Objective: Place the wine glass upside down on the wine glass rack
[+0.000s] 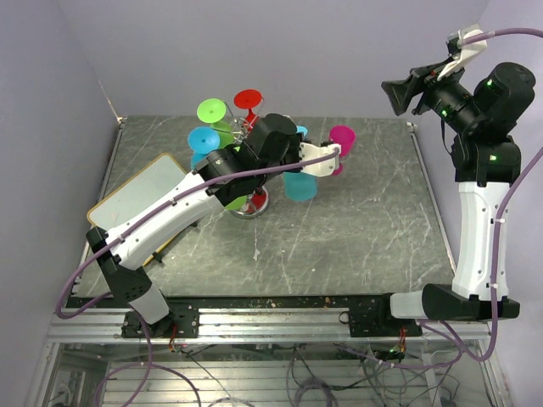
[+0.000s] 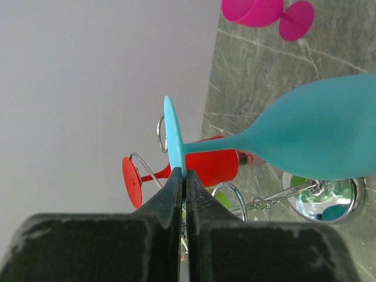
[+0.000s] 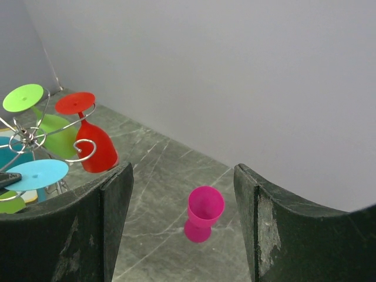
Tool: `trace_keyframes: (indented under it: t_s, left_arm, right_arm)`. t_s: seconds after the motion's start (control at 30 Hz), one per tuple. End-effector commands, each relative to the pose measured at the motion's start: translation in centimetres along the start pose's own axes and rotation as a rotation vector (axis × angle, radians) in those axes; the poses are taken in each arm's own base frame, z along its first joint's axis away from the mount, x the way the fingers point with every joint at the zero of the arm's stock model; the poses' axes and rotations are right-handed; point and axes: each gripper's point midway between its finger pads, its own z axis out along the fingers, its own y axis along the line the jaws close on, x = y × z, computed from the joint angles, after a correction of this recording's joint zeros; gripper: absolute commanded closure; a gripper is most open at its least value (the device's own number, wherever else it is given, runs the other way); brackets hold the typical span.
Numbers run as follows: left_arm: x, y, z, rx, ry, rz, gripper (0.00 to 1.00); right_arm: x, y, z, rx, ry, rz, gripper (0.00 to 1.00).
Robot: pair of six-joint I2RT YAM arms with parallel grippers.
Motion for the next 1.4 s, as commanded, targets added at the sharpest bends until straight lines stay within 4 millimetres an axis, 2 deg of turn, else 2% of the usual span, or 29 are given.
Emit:
trace_keyframes:
  t_s: [0.0, 0.33, 0.67, 0.97, 1.37]
  left_arm:
    - [1.0, -0.1, 0.1, -0.019, 0.059, 0.035, 0.93]
    - [2.7, -0.3, 0.5, -0.049, 0.140, 0.054, 0.93]
    - [4.6, 0.5, 0.2, -0.068, 0.198, 0.049, 0.93]
    - [5.7, 0.1, -0.1, -0.026, 0.267, 0.028, 0.93]
    - [6.3, 0.9, -1.3, -0.049, 0.282, 0.036, 0.93]
  right_arm:
    - [-0.4, 0.1, -0.1, -0.010, -0.021, 0.004, 0.31]
    - [-0.4, 0.3, -0.3, -0.018, -0.025, 0.010, 0.31]
    - [-0.4, 0.4, -0.3, -0.027, -0.028, 0.015, 0.31]
    - [-0.4, 0.4, -0.3, -0.031, -0.030, 0.022, 0.31]
    - [-0.5, 0.3, -0.5, -0.031, -0.034, 0.023, 0.31]
